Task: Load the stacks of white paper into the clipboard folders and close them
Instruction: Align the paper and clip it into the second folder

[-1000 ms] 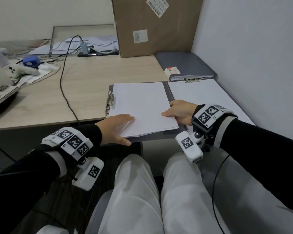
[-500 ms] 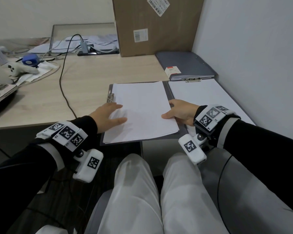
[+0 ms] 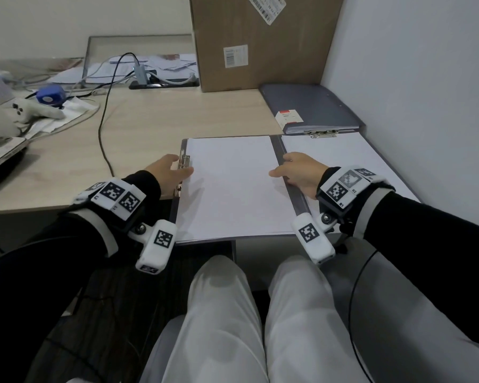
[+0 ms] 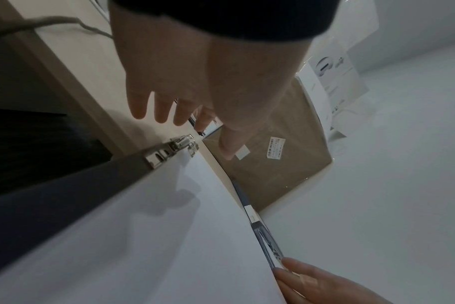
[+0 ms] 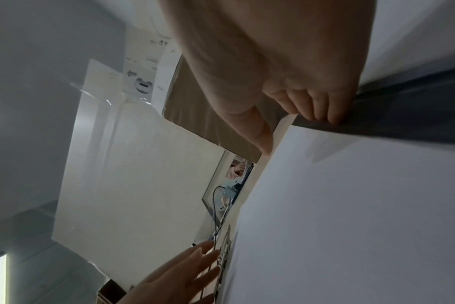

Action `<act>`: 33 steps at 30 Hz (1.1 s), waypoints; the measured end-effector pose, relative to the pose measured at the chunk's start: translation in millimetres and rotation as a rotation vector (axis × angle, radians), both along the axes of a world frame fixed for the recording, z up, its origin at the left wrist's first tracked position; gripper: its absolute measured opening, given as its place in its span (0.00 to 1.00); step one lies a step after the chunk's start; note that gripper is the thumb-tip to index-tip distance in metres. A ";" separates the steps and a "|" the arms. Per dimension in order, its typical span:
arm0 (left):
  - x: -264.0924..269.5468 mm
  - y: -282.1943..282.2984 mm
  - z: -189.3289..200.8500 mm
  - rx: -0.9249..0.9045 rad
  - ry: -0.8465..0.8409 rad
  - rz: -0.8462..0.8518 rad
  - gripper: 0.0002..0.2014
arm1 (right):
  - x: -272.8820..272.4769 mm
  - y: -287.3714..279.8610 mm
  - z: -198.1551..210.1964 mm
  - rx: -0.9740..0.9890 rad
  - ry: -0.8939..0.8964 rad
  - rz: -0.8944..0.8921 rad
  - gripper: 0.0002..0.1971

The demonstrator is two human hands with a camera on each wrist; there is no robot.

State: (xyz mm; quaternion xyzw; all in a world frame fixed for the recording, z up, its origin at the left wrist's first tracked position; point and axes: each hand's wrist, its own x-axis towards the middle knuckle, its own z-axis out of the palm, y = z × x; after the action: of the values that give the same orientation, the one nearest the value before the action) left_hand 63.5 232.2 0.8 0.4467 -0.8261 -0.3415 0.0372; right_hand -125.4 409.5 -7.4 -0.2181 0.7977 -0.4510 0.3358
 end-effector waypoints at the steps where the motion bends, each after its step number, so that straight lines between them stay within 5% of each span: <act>1: -1.7 -1.0 0.3 0.024 0.007 0.001 0.31 | 0.8 -1.3 -0.2 0.001 -0.001 0.001 0.40; 9: -7.7 -5.5 -4.8 0.083 0.065 -0.062 0.20 | -8.8 -3.6 -5.4 0.029 0.005 0.055 0.24; 12: -9.6 -7.6 -3.9 0.090 0.077 -0.041 0.21 | -12.2 -5.1 -7.1 0.068 0.046 0.074 0.37; 14: -11.0 -11.6 -4.2 0.081 0.083 -0.015 0.22 | -12.0 -6.8 -5.1 0.069 0.104 0.111 0.38; 18: -14.9 -20.4 -7.7 0.113 0.186 0.053 0.09 | -5.8 -19.5 3.0 0.237 0.337 0.298 0.42; 21: -14.3 -25.9 -7.5 0.160 0.303 0.158 0.21 | 0.0 -33.9 6.6 0.474 0.477 0.486 0.48; 30: -11.0 -37.3 -10.7 0.179 0.322 0.150 0.25 | 2.9 -37.7 -7.1 0.674 0.468 0.638 0.42; 33: -19.4 -36.6 -14.5 0.215 0.338 0.133 0.17 | 5.2 -40.3 -10.1 0.701 0.509 0.639 0.43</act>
State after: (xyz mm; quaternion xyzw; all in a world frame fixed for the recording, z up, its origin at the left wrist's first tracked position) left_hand 44.1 195.6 -13.7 0.4381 -0.7356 -0.4944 0.1497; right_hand -120.3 369.2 -17.5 -0.4272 0.8504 0.0339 0.3052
